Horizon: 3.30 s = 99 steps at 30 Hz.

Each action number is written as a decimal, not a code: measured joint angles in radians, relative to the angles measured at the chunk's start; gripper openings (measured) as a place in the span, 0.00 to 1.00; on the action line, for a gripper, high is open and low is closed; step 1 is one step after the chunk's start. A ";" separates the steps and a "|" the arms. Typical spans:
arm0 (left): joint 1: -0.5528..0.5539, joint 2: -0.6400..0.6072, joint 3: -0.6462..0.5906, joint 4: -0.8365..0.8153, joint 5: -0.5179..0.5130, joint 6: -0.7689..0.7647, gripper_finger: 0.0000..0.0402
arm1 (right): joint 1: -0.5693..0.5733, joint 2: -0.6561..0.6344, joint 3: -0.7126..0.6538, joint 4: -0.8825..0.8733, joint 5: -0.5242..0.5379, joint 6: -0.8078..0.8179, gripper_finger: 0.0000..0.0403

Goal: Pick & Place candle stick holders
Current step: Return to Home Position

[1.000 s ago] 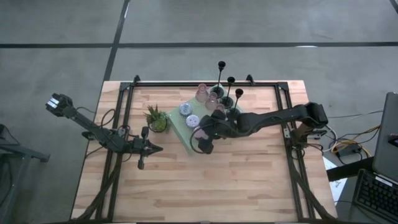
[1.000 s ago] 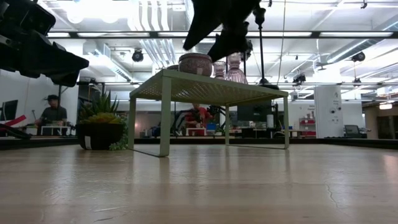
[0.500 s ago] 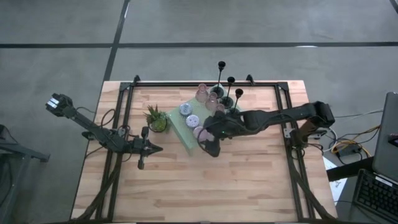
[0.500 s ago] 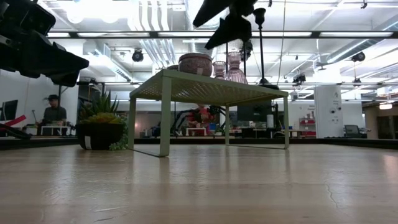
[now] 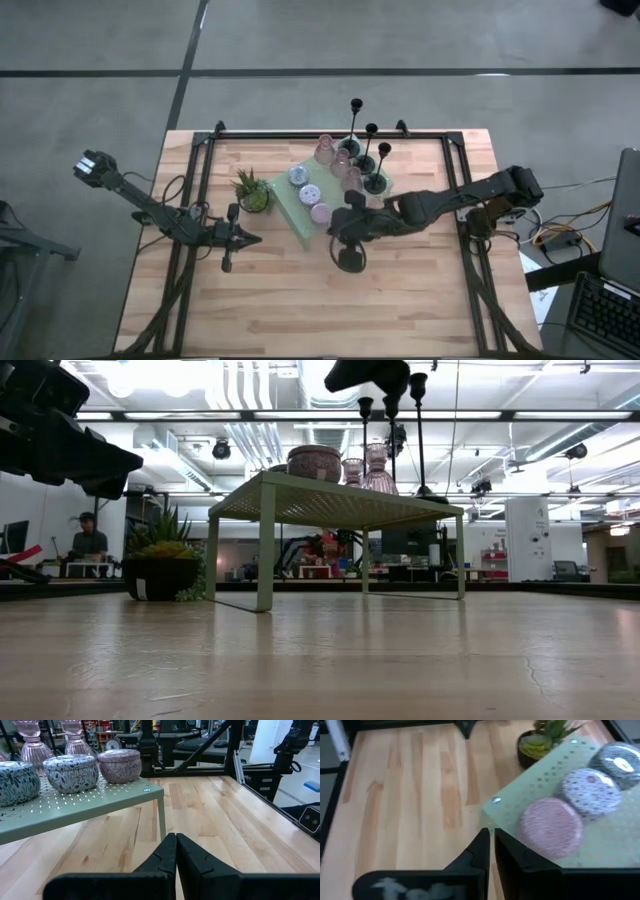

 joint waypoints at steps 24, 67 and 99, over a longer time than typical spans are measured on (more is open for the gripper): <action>0.000 0.002 0.000 0.000 0.000 0.000 0.03 | 0.366 -0.343 -0.526 0.455 0.364 -0.005 0.02; 0.000 -0.004 0.000 -0.001 0.000 0.000 0.03 | 0.368 -1.197 -1.402 0.785 0.351 -0.087 0.02; 0.066 -0.434 -0.005 -0.044 -0.003 0.000 0.03 | 0.357 -1.238 -1.431 0.635 0.484 -0.052 0.02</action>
